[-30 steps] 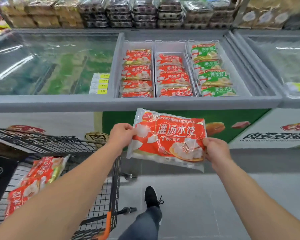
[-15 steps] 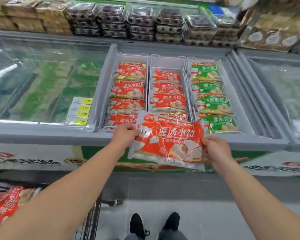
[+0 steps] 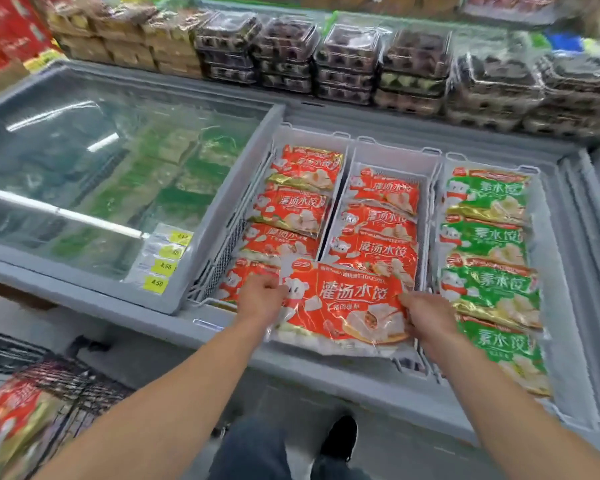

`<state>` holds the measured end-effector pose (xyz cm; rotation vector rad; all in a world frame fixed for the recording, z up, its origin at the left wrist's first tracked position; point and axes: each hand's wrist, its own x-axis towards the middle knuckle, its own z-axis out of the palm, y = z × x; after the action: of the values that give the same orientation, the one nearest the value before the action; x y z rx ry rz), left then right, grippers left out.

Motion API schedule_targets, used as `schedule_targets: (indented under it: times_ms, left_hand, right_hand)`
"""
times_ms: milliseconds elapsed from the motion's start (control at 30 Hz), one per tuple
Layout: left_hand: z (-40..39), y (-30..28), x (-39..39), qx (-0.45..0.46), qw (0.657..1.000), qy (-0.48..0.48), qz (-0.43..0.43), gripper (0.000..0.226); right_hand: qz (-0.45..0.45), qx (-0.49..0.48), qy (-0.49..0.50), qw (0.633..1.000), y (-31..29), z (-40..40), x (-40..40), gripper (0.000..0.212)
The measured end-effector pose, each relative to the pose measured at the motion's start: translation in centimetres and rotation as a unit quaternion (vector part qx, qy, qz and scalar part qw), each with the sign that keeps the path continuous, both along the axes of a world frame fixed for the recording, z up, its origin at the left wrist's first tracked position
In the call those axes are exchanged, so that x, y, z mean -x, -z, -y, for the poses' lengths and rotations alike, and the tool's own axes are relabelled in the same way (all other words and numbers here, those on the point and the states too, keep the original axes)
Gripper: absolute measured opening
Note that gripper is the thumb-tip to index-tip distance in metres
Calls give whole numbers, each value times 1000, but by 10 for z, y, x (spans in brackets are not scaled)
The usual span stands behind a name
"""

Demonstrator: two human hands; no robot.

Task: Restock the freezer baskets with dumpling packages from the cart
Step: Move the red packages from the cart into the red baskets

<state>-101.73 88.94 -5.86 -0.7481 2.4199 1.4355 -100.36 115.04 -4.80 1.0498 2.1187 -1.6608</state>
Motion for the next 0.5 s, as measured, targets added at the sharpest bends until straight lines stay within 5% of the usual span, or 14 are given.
schedule_targets:
  times_ms: [167,500]
  left_hand:
    - [26,19,42,60,996,-56,36,14]
    - [69,61,114,100,992,-24,70,15]
  right_hand:
    - [30,-7,-64,997,22,33,49,35]
    - [83,15,-108,991,66,122,112,26]
